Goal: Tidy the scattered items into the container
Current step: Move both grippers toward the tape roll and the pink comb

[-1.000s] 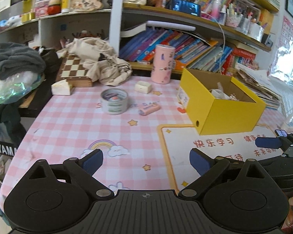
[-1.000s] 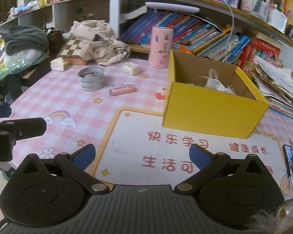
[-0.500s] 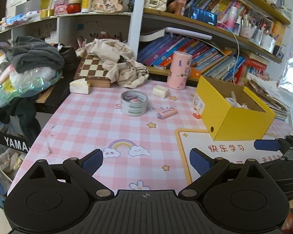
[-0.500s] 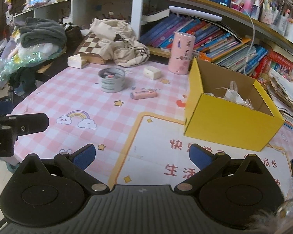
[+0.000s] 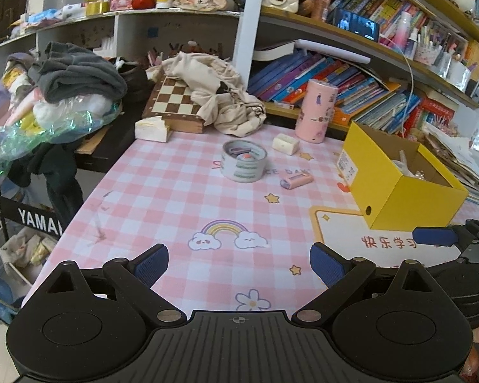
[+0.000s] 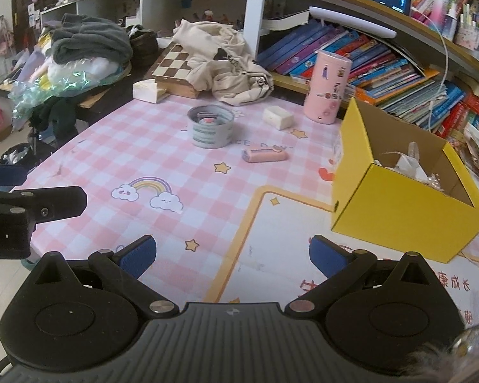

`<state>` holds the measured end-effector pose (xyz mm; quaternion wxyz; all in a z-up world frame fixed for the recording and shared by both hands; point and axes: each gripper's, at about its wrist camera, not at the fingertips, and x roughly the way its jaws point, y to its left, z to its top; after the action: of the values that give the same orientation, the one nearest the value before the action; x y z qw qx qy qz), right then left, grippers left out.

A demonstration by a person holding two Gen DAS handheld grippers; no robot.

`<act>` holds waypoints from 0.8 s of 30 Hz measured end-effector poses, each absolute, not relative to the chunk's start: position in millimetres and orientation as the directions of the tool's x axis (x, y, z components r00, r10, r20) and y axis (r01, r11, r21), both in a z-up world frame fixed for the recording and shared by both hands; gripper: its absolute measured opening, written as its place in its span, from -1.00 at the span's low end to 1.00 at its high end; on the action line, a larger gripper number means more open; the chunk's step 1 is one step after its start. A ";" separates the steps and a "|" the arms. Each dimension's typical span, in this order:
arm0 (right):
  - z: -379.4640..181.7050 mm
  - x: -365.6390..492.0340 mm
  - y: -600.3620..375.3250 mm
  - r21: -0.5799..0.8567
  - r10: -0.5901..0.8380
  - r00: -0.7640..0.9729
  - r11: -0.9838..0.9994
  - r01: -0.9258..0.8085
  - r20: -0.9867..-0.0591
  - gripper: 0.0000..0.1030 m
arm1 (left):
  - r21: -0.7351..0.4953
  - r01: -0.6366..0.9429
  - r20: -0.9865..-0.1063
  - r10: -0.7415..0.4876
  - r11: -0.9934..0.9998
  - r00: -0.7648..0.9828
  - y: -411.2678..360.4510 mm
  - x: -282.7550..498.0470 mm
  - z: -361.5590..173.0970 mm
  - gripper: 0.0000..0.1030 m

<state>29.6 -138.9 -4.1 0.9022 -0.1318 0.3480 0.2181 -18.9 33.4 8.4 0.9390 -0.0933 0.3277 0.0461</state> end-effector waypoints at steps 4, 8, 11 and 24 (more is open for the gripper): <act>-6.7 38.6 -137.5 -0.082 0.302 0.655 0.870 -0.487 -0.693 1.00 | -0.145 -0.143 -0.632 0.020 0.979 0.775 34.1 -10.2 5.9 0.89; -9.8 49.2 -136.9 -0.078 0.298 0.647 0.871 -0.486 -0.701 1.00 | -0.146 -0.140 -0.639 0.014 0.979 0.769 34.3 0.5 3.3 0.89; -12.0 57.9 -136.2 -0.080 0.295 0.643 0.870 -0.487 -0.707 1.00 | -0.150 -0.138 -0.646 0.009 0.979 0.764 34.6 10.0 0.6 0.89; -23.5 106.5 -130.4 -0.039 0.329 0.602 0.856 -0.516 -0.728 0.96 | -0.163 -0.151 -0.679 0.000 0.975 0.734 39.9 53.1 -12.8 0.88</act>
<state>106.5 -130.4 -23.5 0.8863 -0.1237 0.3774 0.2384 53.1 39.9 -12.8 0.9254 -0.1040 0.3621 0.0408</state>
